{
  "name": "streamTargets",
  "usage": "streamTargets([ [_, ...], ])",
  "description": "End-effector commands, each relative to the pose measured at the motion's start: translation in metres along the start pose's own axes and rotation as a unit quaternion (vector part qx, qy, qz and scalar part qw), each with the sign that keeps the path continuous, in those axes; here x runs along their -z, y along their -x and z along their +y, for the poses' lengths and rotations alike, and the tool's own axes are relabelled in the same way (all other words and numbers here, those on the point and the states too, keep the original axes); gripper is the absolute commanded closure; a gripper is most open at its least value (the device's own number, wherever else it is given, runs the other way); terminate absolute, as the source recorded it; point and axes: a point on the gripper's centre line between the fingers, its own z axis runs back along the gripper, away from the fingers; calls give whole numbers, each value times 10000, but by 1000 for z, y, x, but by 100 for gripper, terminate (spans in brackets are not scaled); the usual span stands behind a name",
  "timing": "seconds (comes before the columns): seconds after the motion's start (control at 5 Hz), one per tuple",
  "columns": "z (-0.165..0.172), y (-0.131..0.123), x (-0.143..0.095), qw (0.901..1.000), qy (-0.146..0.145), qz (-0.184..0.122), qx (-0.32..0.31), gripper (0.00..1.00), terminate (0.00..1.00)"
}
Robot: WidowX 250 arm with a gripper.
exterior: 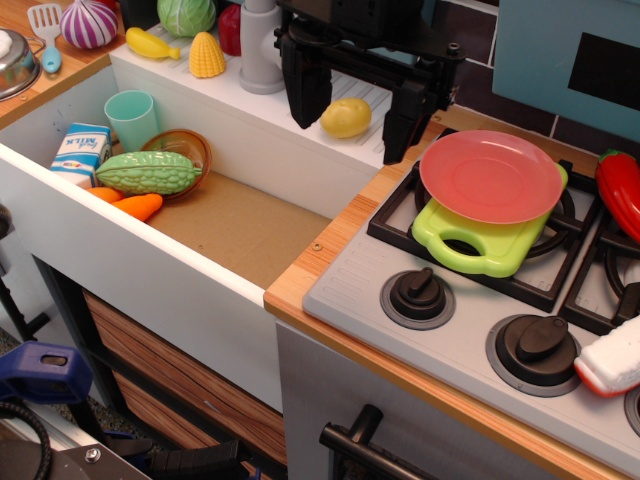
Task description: Put potato on plate
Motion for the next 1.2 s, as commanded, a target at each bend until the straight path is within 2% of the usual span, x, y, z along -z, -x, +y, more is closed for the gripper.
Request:
streamTargets([
  [0.0, 0, 0, 0, 10000, 0, 0, 0, 0, 0],
  [0.2, 16, -28, 10, 9993, -251, -252, 115, 0, 0],
  [0.4, 29, -63, 11, 9965, -645, -488, 191, 0, 0],
  [0.6, 50, -95, 13, 9954, -734, -585, 202, 0, 0],
  [1.0, 85, -139, 31, 9916, -791, -931, 420, 0, 0],
])
